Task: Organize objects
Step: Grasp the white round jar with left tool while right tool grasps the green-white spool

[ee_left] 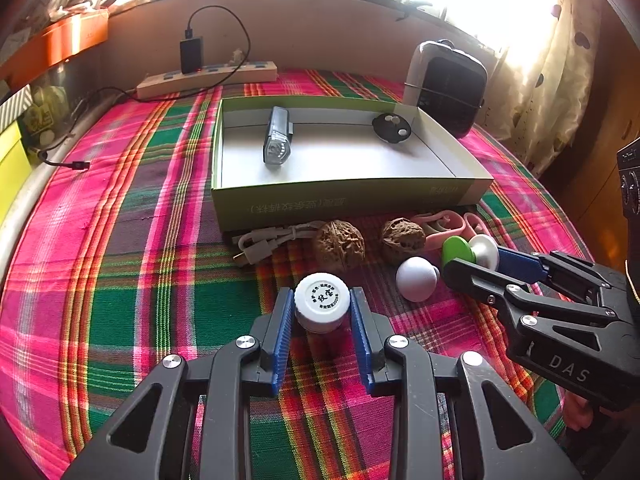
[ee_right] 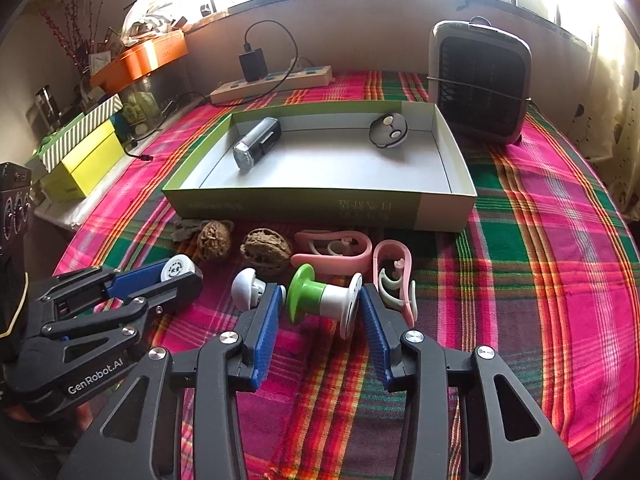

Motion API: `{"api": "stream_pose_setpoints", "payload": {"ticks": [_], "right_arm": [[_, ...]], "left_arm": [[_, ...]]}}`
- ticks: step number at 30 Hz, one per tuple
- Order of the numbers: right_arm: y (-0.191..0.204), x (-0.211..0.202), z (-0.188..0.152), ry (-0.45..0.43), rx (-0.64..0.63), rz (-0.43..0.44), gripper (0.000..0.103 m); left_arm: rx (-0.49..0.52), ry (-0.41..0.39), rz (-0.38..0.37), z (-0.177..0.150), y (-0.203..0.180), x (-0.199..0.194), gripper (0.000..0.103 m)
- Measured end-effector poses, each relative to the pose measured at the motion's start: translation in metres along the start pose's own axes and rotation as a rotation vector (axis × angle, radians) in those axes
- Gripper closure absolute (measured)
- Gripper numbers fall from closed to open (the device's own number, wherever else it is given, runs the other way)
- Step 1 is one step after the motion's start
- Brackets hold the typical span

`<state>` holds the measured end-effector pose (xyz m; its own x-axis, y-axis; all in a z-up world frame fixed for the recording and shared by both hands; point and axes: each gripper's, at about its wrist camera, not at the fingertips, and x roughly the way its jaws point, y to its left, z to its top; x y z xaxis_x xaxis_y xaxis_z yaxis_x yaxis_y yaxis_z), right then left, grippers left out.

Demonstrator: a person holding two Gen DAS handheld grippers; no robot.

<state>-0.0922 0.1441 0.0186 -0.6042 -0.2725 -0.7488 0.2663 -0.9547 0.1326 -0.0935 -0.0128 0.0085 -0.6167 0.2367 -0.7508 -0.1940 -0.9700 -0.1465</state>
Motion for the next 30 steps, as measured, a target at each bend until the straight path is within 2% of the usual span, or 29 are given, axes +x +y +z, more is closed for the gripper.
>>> {"api": "stream_pose_setpoints", "payload": {"ticks": [11, 30], "right_arm": [[-0.0028, 0.0054, 0.0012, 0.005, 0.012, -0.006, 0.066], [-0.0045, 0.0051, 0.0015, 0.002, 0.019, 0.0, 0.067]], "left_arm": [[0.002, 0.0, 0.0, -0.0001, 0.0006, 0.0003, 0.077], [0.004, 0.0, 0.003, 0.0011, 0.0006, 0.0001, 0.078]]}}
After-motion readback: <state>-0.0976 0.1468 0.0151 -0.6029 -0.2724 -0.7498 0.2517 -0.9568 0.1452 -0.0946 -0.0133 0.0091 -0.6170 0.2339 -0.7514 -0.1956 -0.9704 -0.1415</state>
